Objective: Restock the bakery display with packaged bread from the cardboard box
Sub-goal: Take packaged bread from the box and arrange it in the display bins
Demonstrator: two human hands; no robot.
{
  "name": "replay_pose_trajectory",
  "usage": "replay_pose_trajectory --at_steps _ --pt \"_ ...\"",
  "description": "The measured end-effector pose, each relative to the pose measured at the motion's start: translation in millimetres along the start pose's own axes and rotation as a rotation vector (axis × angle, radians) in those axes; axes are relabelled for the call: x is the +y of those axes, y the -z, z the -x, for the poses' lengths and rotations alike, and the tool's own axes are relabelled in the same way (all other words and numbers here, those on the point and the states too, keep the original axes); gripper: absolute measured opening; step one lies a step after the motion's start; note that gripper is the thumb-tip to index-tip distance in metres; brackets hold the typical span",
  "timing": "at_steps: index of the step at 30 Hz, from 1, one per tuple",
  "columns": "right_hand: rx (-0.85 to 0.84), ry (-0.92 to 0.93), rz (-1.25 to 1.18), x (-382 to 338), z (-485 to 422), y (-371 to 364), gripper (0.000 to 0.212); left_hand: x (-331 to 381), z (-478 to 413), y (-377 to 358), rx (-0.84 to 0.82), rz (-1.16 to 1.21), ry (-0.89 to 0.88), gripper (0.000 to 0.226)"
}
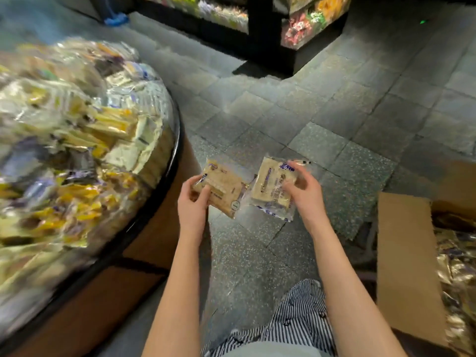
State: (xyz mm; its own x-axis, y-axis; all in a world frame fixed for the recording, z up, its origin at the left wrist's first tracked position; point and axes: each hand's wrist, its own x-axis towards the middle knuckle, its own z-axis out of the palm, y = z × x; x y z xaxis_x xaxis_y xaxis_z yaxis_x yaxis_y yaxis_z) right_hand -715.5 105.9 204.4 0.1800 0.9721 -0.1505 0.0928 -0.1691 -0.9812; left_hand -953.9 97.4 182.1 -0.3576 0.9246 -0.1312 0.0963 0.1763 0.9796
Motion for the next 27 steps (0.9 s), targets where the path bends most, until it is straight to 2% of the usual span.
replay_pose_trajectory --at_steps 3,7,10,16,27 --pt "-0.127 0.005 -0.009 0.4 27.4 -66.7 0.057 -10.6 19.8 82.0 0.108 0.01 0.029 0.024" --pt "-0.293 -0.038 -0.036 -4.4 65.0 -156.9 0.056 -25.8 50.3 178.7 0.3 0.158 0.074 0.027" --pt "-0.454 -0.084 -0.061 -8.0 94.4 -220.7 0.053 -40.2 74.5 243.3 0.483 0.26 0.095 0.043" --pt "-0.68 -0.098 0.0 -19.5 139.2 -326.0 0.044 -59.2 123.1 341.1 0.752 0.352 0.142 0.048" --pt "-1.099 -0.087 0.097 -33.7 202.7 -525.4 0.052 -86.9 145.6 494.8 1.096 0.348 0.141 0.04"
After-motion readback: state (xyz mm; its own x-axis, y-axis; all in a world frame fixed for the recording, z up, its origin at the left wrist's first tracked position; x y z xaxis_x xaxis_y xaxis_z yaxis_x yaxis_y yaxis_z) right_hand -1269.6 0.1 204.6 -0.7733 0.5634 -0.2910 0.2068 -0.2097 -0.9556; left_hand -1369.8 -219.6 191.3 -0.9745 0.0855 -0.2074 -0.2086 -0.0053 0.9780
